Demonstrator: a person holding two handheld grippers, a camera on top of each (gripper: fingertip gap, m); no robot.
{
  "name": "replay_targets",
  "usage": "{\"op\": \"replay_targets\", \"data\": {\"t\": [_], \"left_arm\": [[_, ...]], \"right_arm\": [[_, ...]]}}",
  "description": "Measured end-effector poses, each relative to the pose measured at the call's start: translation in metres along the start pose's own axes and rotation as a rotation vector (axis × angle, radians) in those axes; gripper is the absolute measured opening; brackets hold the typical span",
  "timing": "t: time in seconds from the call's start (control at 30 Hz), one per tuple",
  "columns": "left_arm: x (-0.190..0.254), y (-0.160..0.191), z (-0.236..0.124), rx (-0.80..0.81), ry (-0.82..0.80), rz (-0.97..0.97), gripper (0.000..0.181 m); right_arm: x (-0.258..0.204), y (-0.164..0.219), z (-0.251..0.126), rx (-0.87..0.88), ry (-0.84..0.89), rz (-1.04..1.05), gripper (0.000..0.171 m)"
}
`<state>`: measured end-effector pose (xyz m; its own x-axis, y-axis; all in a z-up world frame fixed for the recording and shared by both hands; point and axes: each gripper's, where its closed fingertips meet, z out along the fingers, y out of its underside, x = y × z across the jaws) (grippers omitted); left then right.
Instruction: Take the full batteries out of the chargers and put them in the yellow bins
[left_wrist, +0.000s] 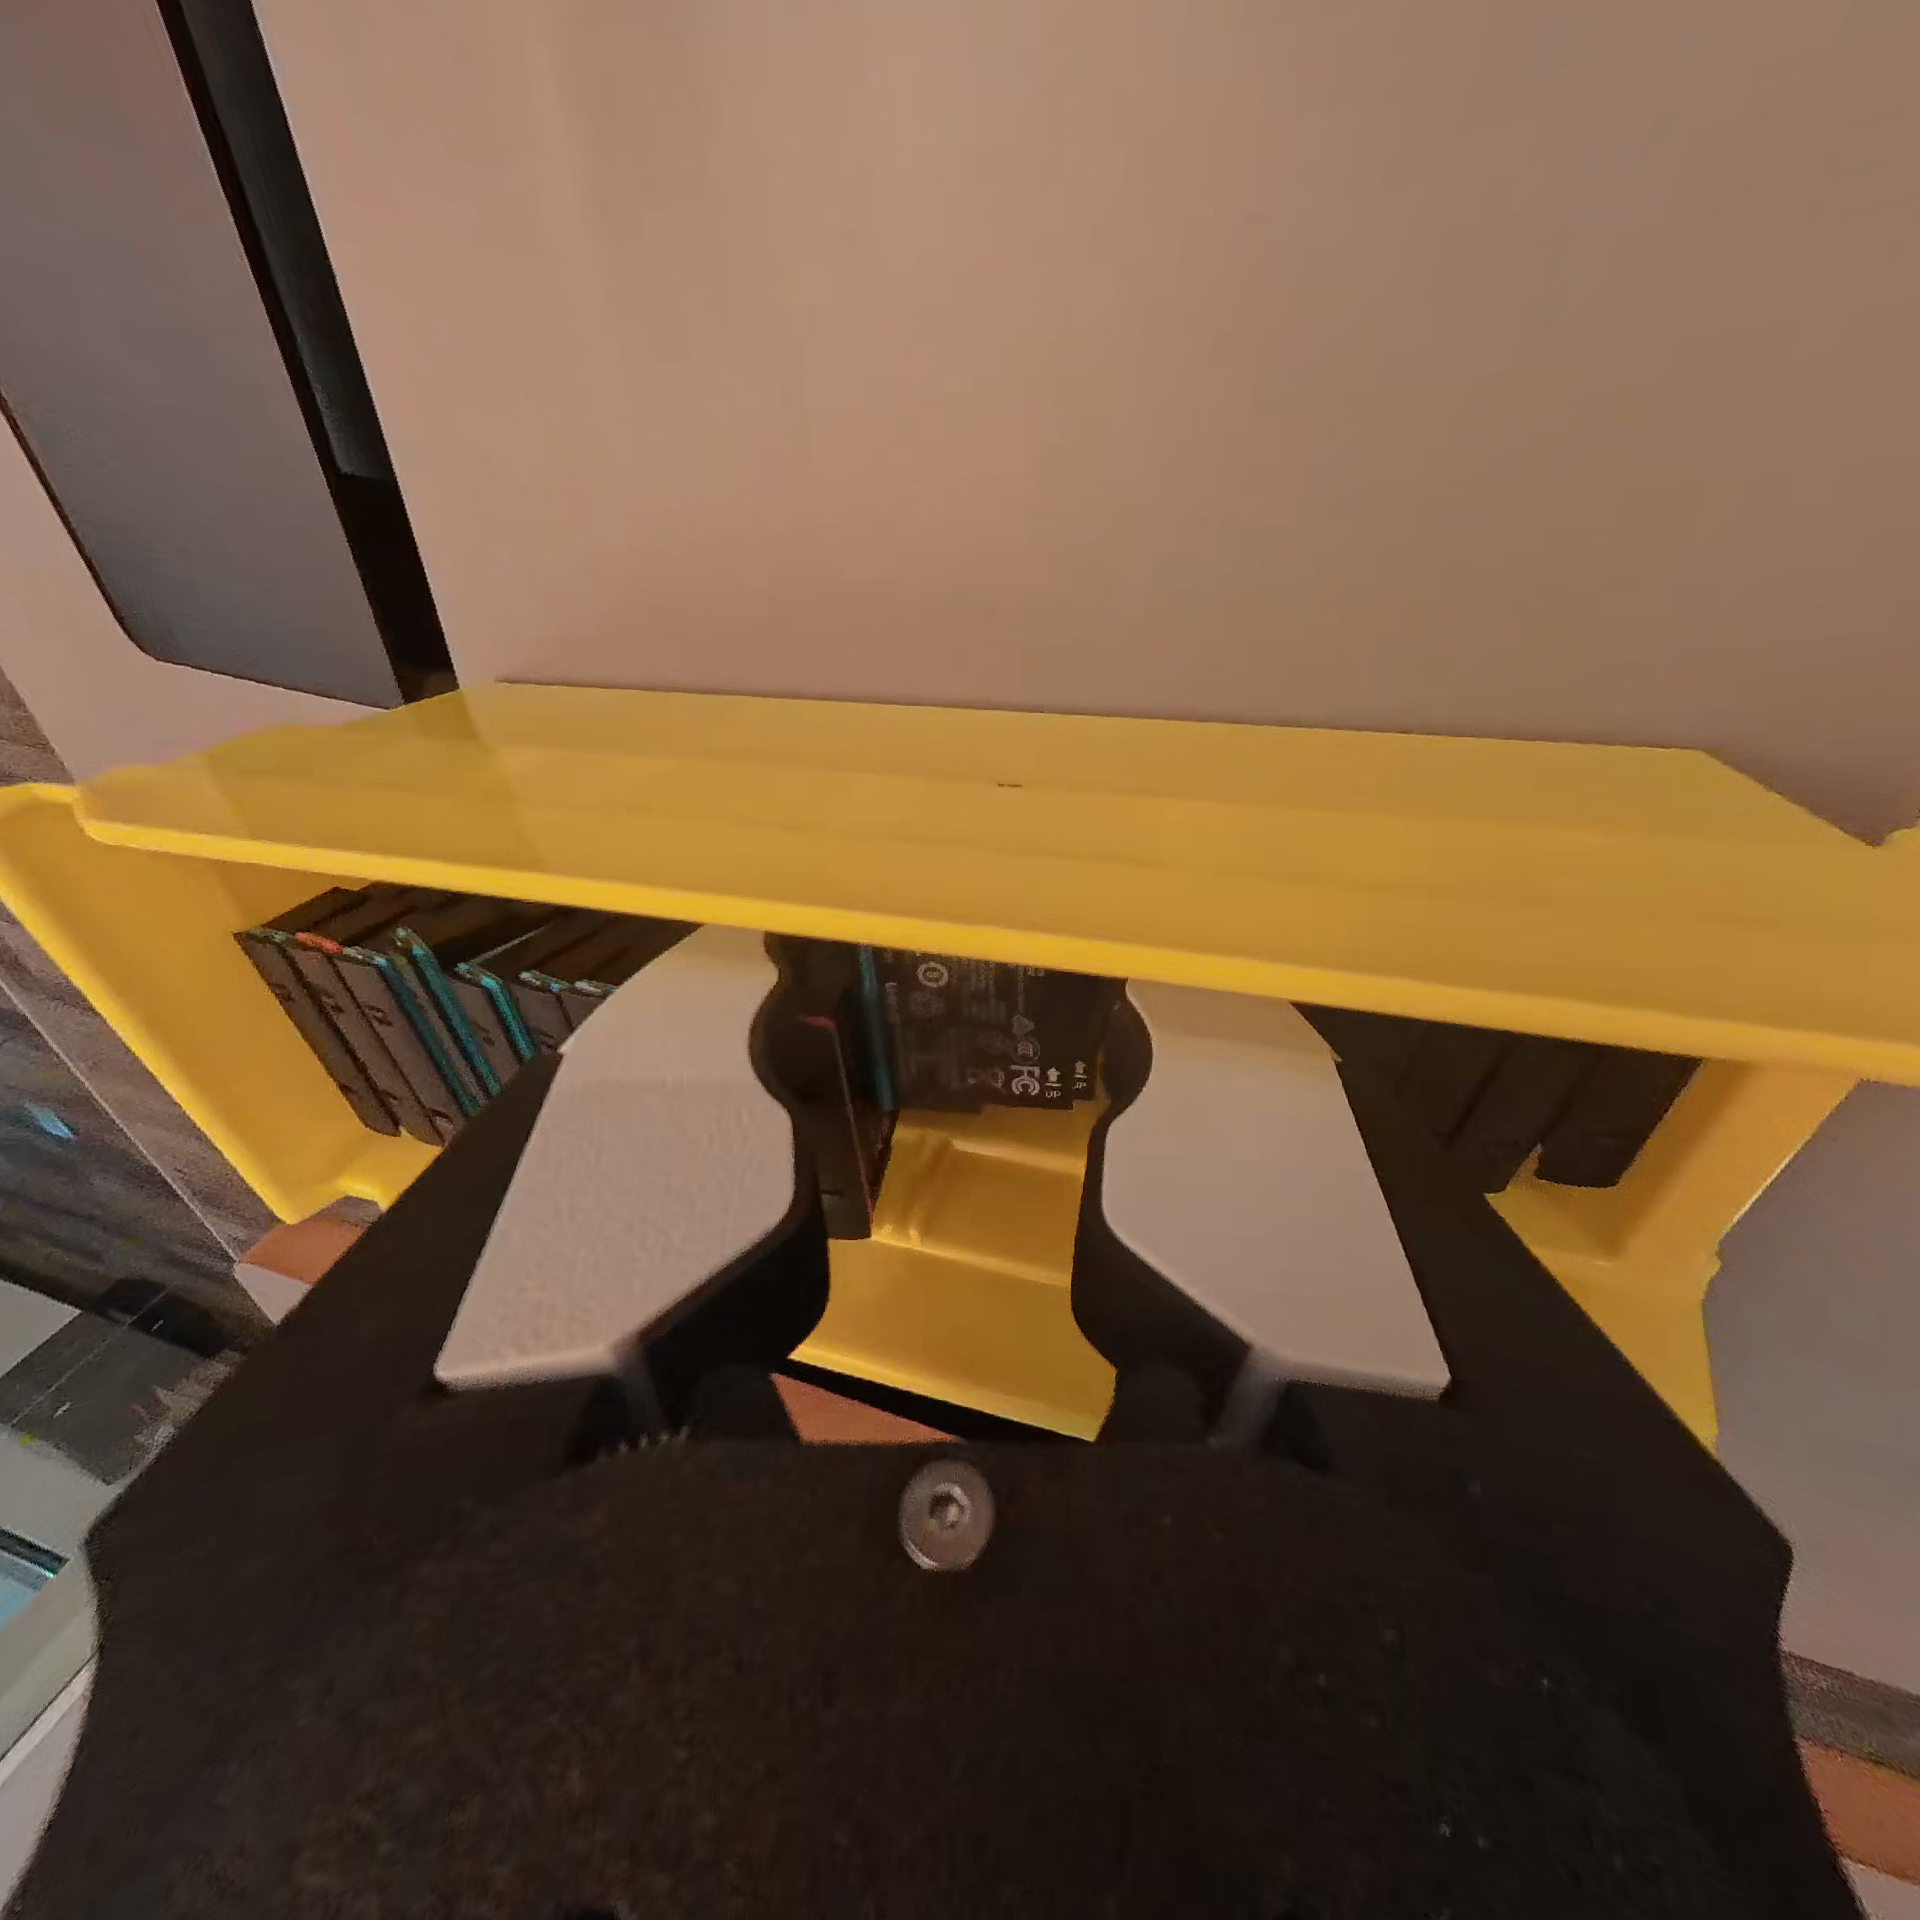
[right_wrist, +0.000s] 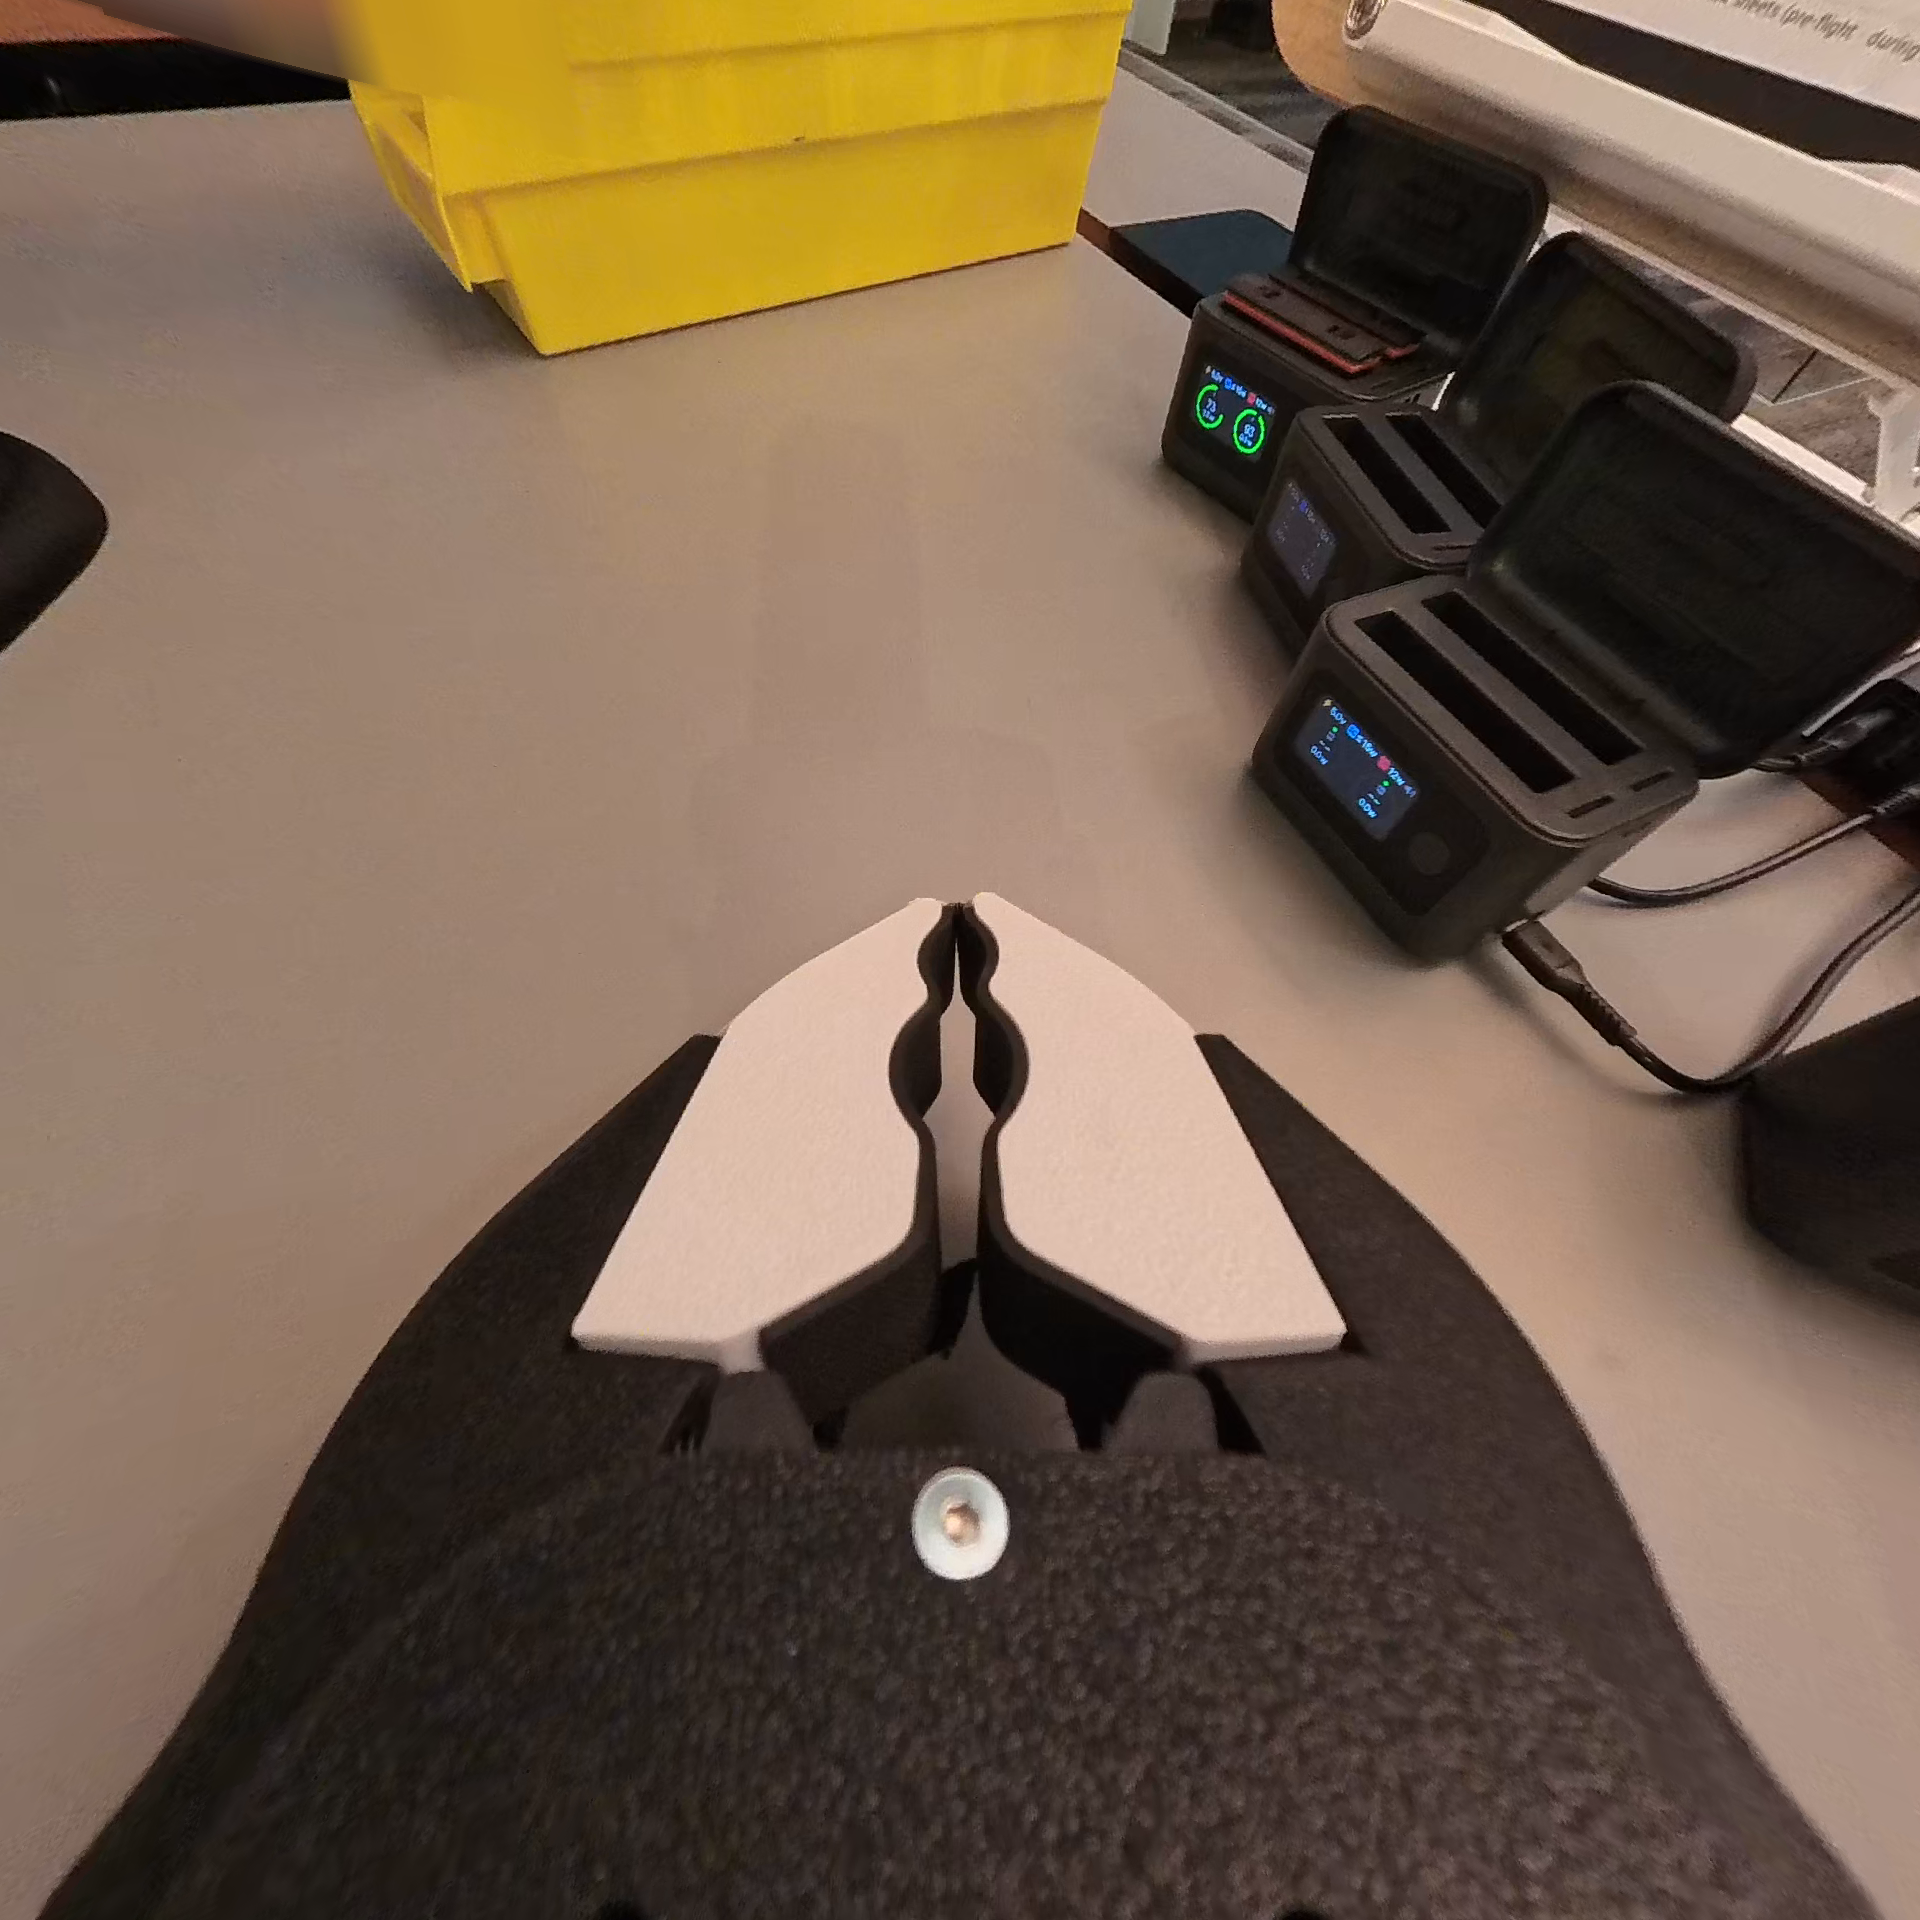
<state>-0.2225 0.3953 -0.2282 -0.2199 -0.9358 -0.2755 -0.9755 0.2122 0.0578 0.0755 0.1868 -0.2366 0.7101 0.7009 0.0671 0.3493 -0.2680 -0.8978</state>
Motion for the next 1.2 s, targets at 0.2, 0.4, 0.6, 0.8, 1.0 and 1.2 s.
{"op": "replay_targets", "data": {"t": [0.2,0.4,0.6,0.8,1.0,1.2], "left_arm": [[0.003,0.007,-0.002,-0.004,-0.09,0.029,0.048],[0.005,0.009,-0.032,0.142,-0.253,-0.026,0.047],[0.006,0.005,-0.083,0.328,-0.471,-0.071,0.0],[0.012,0.007,-0.087,0.328,-0.501,-0.112,0.0],[0.003,0.01,-0.053,0.264,-0.451,-0.068,0.015],[-0.014,-0.002,-0.03,0.329,-0.287,-0.01,0.046]], "right_arm": [[0.0,0.0,0.0,0.003,-0.003,0.004,0.0],[0.001,0.0,0.0,0.004,0.007,0.0,0.0],[-0.007,-0.007,0.002,0.024,-0.019,0.016,0.001],[-0.019,-0.019,0.004,0.037,-0.03,-0.022,0.001],[-0.016,-0.015,0.004,0.041,-0.042,0.028,0.0],[-0.013,-0.01,0.004,0.031,-0.048,0.051,0.0]]}}
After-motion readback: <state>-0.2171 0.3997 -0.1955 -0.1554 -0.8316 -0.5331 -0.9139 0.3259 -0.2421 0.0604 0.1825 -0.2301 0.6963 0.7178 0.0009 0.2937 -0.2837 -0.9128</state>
